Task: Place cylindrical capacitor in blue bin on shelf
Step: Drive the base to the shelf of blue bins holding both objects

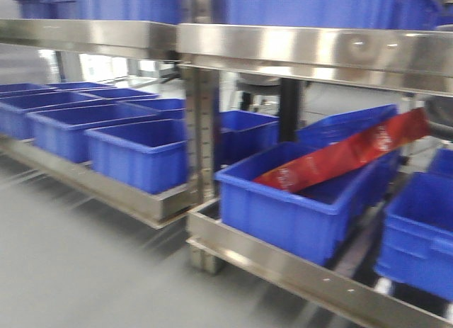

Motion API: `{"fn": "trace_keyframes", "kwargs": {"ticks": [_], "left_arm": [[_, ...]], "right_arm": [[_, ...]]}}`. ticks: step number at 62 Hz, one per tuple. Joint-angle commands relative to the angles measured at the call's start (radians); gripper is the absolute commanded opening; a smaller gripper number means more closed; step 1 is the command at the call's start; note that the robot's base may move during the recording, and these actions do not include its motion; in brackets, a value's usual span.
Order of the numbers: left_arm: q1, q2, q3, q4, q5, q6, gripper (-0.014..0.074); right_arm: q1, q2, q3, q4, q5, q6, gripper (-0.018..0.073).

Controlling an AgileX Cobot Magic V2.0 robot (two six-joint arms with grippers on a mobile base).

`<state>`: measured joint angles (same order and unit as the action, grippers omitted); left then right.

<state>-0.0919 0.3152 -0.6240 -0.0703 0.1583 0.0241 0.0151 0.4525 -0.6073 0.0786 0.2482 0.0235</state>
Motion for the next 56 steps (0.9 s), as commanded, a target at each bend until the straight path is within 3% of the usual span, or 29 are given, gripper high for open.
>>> {"fn": "trace_keyframes", "kwargs": {"ticks": [1, 56], "left_arm": [[-0.005, -0.003, -0.002, 0.001, -0.019, 0.0, -0.0111], [-0.005, -0.003, -0.002, 0.001, -0.019, 0.0, -0.0111]], "right_arm": [[-0.003, -0.006, 0.002, -0.002, -0.024, -0.007, -0.0163], [-0.003, -0.006, 0.002, -0.002, -0.024, -0.007, -0.0163]]}}
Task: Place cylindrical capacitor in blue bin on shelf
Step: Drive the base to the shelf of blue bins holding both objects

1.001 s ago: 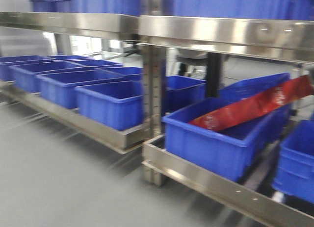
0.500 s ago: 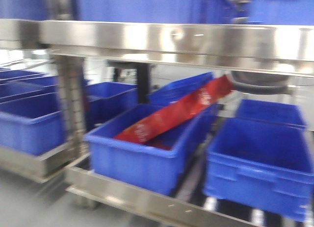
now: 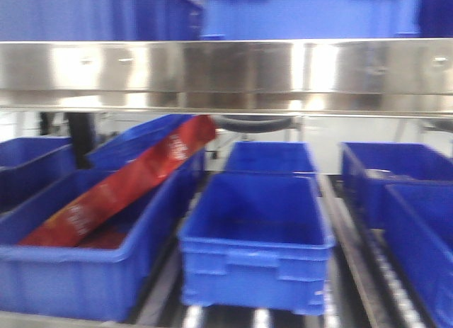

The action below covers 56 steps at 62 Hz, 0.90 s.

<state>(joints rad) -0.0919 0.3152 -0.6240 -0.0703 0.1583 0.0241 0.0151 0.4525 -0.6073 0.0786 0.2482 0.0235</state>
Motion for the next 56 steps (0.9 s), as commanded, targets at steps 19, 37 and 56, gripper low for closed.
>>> {"fn": "trace_keyframes", "kwargs": {"ticks": [19, 37, 56], "left_arm": [[-0.005, -0.003, -0.002, 0.001, -0.019, 0.0, -0.0111], [-0.005, -0.003, -0.002, 0.001, -0.019, 0.0, -0.0111], [-0.005, -0.003, -0.002, 0.001, -0.019, 0.0, -0.0111]], "right_arm": [[-0.003, -0.006, 0.002, -0.002, -0.024, -0.007, -0.0163], [-0.003, -0.006, 0.002, -0.002, -0.024, -0.007, -0.0163], [-0.003, -0.006, 0.002, -0.002, -0.024, -0.007, -0.0163]]}}
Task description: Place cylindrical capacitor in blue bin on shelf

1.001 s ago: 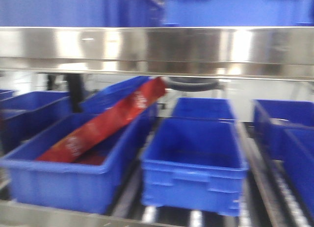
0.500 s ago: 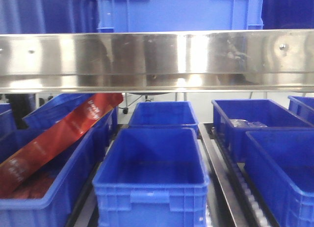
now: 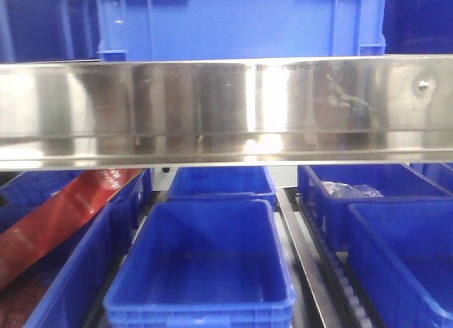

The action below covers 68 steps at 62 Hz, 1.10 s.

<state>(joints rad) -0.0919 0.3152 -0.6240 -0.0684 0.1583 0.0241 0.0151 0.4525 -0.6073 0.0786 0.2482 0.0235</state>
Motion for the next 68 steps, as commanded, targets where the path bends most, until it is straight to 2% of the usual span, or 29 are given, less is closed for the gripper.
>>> {"fn": "trace_keyframes", "kwargs": {"ticks": [1, 68], "left_arm": [[-0.005, -0.003, -0.002, -0.001, -0.019, 0.0, -0.0111], [-0.005, -0.003, -0.002, -0.001, -0.019, 0.0, -0.0111]], "right_arm": [[-0.003, -0.006, 0.002, -0.002, -0.024, -0.007, -0.0163], [-0.003, -0.004, 0.002, -0.002, -0.043, -0.007, -0.0163]]}}
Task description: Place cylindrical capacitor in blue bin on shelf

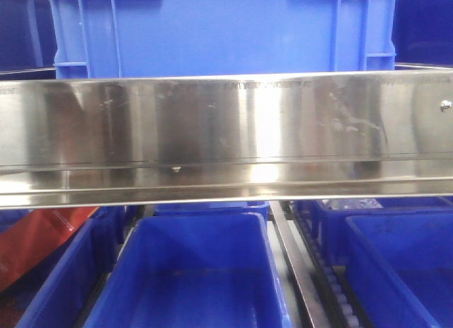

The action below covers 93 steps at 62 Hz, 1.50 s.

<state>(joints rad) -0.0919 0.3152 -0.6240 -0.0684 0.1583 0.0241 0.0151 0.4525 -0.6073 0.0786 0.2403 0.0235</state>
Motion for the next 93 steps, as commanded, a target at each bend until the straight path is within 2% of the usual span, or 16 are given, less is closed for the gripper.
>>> {"fn": "trace_keyframes", "kwargs": {"ticks": [1, 18, 24, 31, 38, 47, 64, 74, 81, 86, 90, 93], "left_arm": [[-0.005, -0.003, -0.002, -0.001, -0.019, 0.0, -0.0111], [-0.007, 0.026, -0.021, -0.001, -0.019, 0.0, -0.0111], [-0.011, 0.102, -0.07, -0.001, -0.01, 0.0, -0.0111], [-0.024, 0.212, -0.151, -0.001, -0.01, 0.0, -0.0111], [-0.082, 0.358, -0.239, 0.005, -0.01, 0.001, -0.0111], [-0.183, 0.528, -0.342, 0.028, -0.014, 0.001, -0.0111], [-0.375, 0.834, -0.534, 0.052, -0.023, 0.001, -0.0111], [-0.438, 0.982, -0.594, 0.052, -0.08, 0.001, -0.0111], [-0.465, 1.041, -0.612, 0.052, -0.125, 0.001, -0.0106], [-0.474, 1.068, -0.618, 0.052, -0.122, 0.001, -0.0034], [-0.476, 1.078, -0.618, 0.052, -0.122, 0.001, 0.0092], [-0.476, 1.078, -0.618, 0.052, -0.122, 0.001, 0.0221]], "right_arm": [[-0.003, -0.004, 0.002, -0.002, -0.038, -0.007, -0.0163], [-0.002, 0.003, -0.007, 0.022, -0.058, -0.007, -0.0163], [0.02, 0.041, -0.084, 0.022, 0.02, -0.007, -0.0163], [0.066, 0.119, -0.178, 0.022, 0.026, -0.023, -0.0165], [0.131, 0.229, -0.27, 0.02, 0.022, -0.104, -0.0165], [0.209, 0.369, -0.354, 0.02, -0.02, -0.104, -0.0165], [0.365, 0.654, -0.466, 0.035, -0.221, -0.104, -0.0165], [0.436, 0.8, -0.469, 0.039, -0.394, -0.104, -0.0165], [0.463, 0.865, -0.478, 0.039, -0.42, -0.104, -0.0162], [0.472, 0.895, -0.481, 0.039, -0.42, -0.104, -0.0119], [0.474, 0.905, -0.483, 0.039, -0.42, -0.104, -0.0041], [0.474, 0.911, -0.483, 0.042, -0.42, -0.104, 0.0047]]}}
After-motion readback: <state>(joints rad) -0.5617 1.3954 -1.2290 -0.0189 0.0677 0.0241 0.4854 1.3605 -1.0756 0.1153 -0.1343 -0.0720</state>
